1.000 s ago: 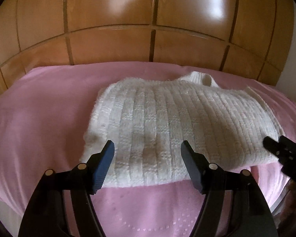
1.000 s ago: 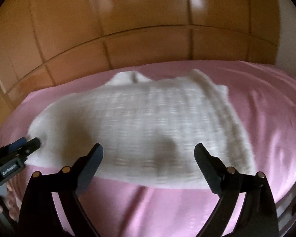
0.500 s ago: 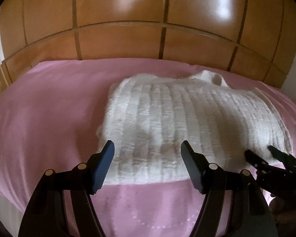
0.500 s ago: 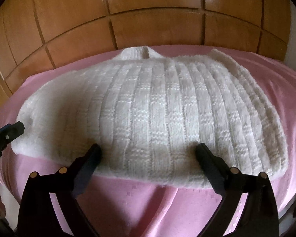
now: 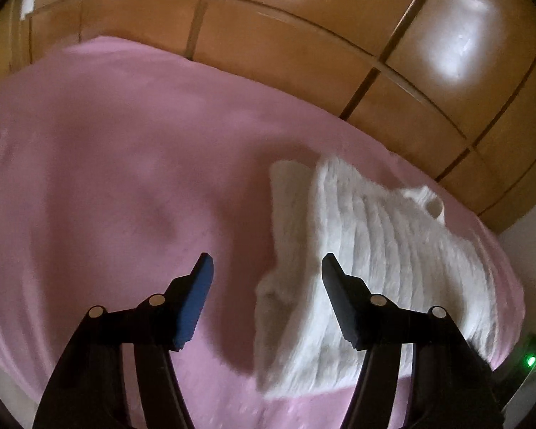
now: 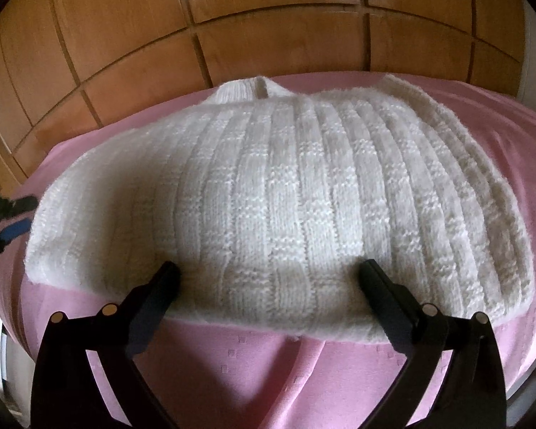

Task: Fold small clothes
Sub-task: 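Open both grippers and smooth the folded sweater flat on the bed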

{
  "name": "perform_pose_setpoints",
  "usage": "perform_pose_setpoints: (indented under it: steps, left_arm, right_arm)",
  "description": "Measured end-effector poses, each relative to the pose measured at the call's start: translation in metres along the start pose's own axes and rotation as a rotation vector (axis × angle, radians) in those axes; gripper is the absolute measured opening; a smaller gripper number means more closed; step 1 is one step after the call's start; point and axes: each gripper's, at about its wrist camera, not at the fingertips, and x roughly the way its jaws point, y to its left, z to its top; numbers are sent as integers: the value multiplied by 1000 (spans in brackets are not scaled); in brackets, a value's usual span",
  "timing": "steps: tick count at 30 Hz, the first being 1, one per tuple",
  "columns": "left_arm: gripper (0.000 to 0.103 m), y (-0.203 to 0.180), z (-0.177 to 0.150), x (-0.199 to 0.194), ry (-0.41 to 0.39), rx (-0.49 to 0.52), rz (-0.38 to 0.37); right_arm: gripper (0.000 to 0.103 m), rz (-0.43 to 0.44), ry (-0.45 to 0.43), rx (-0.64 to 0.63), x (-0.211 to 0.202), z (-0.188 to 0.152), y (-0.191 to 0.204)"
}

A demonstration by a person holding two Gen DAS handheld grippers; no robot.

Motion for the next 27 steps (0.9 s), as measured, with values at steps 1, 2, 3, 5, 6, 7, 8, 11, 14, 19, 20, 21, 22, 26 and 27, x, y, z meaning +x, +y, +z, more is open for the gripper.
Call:
perform_pose_setpoints:
  steps: [1,2,3,5,6,7,8,11,14,19,20,21,22,26,27]
  left_arm:
    - [62,-2,4,3,3,1,-7]
    - [62,-6,9,8,10,6,-24]
    - [62,-10,15,13,14,10,-32]
    - [62,-17,22,27,13,27,12]
    - [62,-19,22,36,26,35,63]
    - [62,-21,20,46,45,45,110]
    - [62,-23,16,55,54,60,133]
    - [63,-23,5,63,7,90,162]
    - [65,-32,1,55,-26,119,214]
    - [65,-46,-8,20,-109,140,224]
    - [65,-50,-9,13,-134,147,209]
    - [65,-53,-11,7,-153,155,200]
    - [69,-57,-14,3,-162,169,191]
    - [70,-79,-30,0,-158,257,154]
    - [70,-84,-34,4,-149,286,163]
  right_arm:
    - [101,0,-3,1,0,0,0]
    - [101,-2,-9,-3,-1,-1,0]
    - [101,-5,-12,-5,-1,-2,1]
    - [101,-10,-16,-8,-1,-3,3]
    - [101,-10,-15,-5,-1,-3,3]
    - [101,-8,-15,-5,-1,-3,2]
    - [101,-7,-16,-10,-1,-3,2]
    - [101,0,-23,-26,-3,-5,3]
    - [101,73,-8,-1,-13,1,-4]
    - [101,124,-52,96,-34,29,-31]
    - [101,114,-63,103,-35,37,-37]
    - [101,100,-71,109,-35,44,-42]
    - [101,75,-76,117,-31,54,-50]
    - [101,37,-38,194,-7,81,-81]
    - [101,9,-19,230,2,85,-94]
